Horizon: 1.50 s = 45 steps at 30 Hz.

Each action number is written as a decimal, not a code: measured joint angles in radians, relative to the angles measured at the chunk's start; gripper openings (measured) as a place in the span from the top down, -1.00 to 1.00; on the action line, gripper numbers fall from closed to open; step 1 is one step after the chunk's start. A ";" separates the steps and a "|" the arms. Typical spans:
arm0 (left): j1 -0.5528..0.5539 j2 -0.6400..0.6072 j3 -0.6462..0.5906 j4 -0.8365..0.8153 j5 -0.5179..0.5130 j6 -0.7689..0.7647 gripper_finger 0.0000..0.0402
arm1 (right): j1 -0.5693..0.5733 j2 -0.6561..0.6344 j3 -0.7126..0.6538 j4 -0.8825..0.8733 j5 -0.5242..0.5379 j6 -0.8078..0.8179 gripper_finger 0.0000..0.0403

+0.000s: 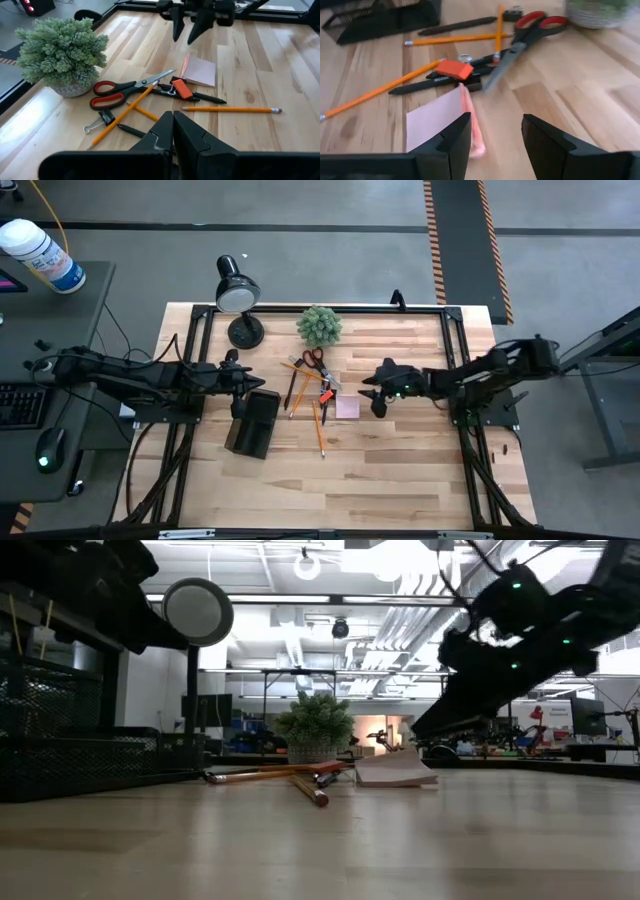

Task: Pick and place office supplies into organizer
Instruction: Put the pink sticky notes into the desk organizer

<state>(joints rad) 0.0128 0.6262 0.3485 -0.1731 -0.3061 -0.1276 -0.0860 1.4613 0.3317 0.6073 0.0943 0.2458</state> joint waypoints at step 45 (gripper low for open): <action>0.000 0.000 -0.001 -0.009 0.029 -0.001 1.00 | -0.128 0.198 0.338 -0.430 -0.539 0.015 0.21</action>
<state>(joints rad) 0.0128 0.6262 0.3477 -0.1822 -0.2771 -0.1284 -0.2145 1.6592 0.6693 0.1772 -0.4443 0.2607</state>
